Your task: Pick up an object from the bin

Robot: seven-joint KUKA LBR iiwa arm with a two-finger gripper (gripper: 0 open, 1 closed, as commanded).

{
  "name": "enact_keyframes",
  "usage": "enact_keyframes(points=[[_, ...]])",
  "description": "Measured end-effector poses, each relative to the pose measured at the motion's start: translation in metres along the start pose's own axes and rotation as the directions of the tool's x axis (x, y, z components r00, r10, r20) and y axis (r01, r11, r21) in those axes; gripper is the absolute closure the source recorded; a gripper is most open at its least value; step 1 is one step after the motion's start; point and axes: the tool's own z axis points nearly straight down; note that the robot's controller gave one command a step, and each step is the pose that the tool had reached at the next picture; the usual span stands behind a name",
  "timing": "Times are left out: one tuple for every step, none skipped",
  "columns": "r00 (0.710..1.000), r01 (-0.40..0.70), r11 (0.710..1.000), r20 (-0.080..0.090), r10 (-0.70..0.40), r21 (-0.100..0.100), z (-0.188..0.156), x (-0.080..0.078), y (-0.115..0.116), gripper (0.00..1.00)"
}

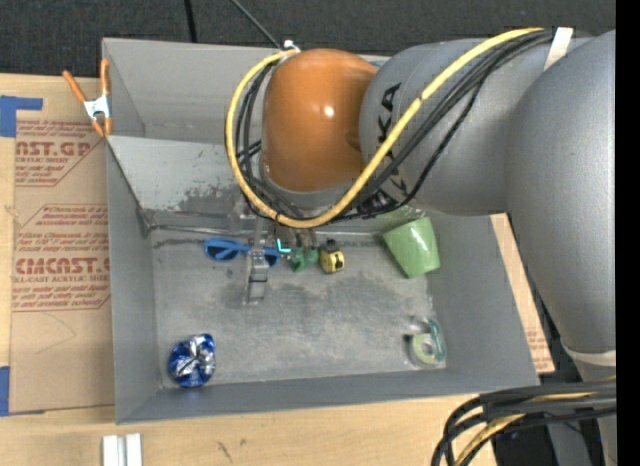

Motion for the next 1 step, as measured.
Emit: enact_keyframes(points=[[0.994,0.105,0.994,0.001,-0.105,0.004,0.0872,-0.0250,-0.0565,0.00]])
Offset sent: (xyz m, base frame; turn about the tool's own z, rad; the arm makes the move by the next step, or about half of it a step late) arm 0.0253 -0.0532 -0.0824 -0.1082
